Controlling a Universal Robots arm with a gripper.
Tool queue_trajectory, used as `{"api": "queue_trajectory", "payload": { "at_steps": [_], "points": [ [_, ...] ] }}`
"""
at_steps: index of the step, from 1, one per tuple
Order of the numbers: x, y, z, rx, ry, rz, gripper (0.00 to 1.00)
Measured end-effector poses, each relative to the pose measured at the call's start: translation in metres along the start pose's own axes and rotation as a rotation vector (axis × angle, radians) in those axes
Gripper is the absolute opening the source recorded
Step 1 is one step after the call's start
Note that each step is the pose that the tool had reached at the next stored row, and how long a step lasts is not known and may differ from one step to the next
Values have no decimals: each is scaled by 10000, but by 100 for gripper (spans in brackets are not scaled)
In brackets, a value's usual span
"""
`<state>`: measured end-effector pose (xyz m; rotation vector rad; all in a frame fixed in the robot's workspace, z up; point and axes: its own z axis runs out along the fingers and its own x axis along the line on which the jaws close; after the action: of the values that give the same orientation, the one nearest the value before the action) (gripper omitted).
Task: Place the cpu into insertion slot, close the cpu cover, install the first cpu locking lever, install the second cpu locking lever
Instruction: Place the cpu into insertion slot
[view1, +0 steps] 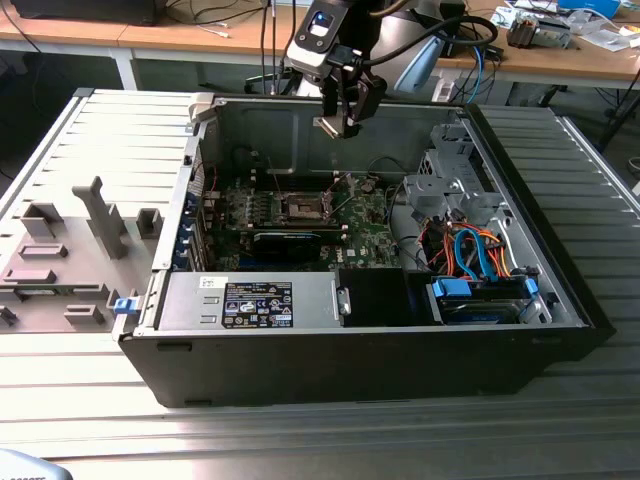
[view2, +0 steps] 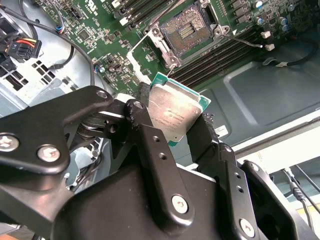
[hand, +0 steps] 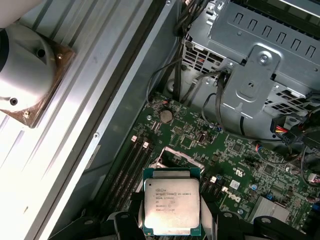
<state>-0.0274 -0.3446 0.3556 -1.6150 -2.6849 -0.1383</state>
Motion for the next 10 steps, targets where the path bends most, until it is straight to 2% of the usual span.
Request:
{"api": "queue_trajectory", "payload": {
  "at_steps": [10],
  "points": [
    [0, 0, 0, -3, -5, 69, 55]
  ]
}}
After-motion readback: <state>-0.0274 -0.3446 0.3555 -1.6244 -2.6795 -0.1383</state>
